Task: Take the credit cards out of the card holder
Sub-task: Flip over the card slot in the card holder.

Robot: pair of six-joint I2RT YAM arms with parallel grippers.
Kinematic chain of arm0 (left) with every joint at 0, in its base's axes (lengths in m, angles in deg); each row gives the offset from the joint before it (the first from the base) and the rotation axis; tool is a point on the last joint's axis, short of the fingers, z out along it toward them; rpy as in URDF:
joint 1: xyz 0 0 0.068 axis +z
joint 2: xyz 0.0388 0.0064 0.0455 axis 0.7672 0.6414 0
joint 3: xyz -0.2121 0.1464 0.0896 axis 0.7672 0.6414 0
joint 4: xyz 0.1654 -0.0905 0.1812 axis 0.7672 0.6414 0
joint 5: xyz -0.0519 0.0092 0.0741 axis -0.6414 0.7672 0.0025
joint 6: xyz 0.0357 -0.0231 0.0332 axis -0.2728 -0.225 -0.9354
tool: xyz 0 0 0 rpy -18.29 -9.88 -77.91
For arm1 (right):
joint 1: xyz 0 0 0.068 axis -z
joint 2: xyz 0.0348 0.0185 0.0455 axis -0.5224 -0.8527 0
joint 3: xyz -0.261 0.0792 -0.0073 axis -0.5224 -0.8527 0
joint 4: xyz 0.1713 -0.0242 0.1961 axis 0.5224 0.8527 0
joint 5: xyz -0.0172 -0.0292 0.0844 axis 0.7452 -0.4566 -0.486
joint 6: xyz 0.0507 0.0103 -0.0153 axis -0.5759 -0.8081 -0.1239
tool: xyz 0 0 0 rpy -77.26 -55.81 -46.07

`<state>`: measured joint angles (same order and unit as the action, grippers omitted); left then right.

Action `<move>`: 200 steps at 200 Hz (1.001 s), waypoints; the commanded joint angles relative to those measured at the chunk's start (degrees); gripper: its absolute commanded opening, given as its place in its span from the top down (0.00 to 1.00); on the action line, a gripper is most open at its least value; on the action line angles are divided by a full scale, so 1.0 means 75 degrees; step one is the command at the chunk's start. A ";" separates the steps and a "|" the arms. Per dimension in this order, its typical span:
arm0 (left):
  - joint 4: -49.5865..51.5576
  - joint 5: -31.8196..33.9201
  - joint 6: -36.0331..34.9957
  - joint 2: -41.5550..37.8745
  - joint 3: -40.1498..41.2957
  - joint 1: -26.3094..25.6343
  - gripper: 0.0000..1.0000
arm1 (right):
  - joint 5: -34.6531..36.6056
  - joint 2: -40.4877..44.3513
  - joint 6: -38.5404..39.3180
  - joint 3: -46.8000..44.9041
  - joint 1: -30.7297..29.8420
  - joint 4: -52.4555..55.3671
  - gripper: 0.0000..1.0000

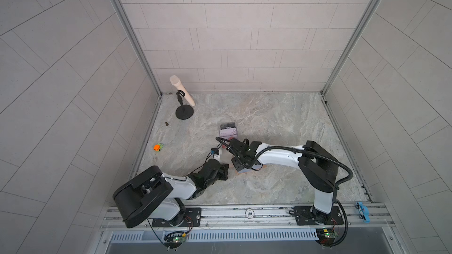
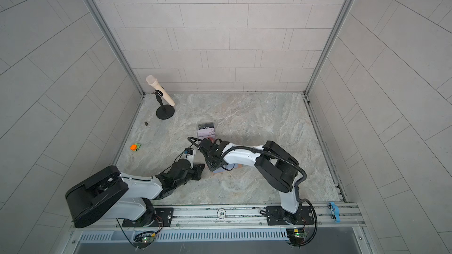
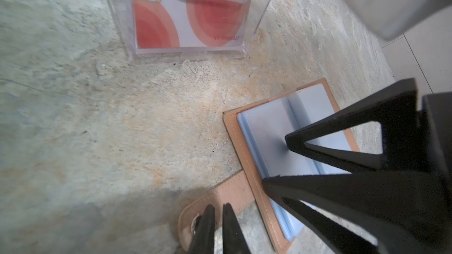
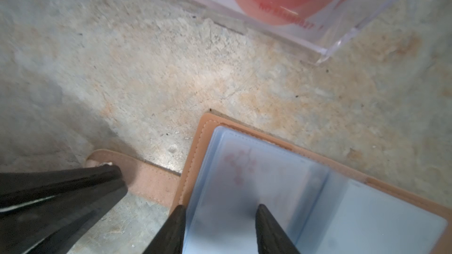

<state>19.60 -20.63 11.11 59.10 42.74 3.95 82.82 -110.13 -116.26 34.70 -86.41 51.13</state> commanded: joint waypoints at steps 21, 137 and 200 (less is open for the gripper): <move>0.0562 -0.0010 -0.0014 0.0384 0.0180 -0.0032 0.85 | 0.0126 0.0001 -0.0040 -0.0145 -0.0026 0.0253 0.57; 0.0449 -0.0010 -0.0008 0.0578 0.0177 -0.0028 0.85 | 0.0448 0.0485 -0.0076 -0.0534 0.0105 0.0226 0.81; 0.0552 0.0013 -0.0046 0.0538 0.0165 -0.0028 0.84 | 0.0568 0.0551 -0.0021 -0.0558 0.0258 0.0397 0.86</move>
<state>15.89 -20.61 11.09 61.75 42.72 3.95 84.72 -107.60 -116.24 31.37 -85.06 51.15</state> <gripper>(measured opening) 0.156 0.141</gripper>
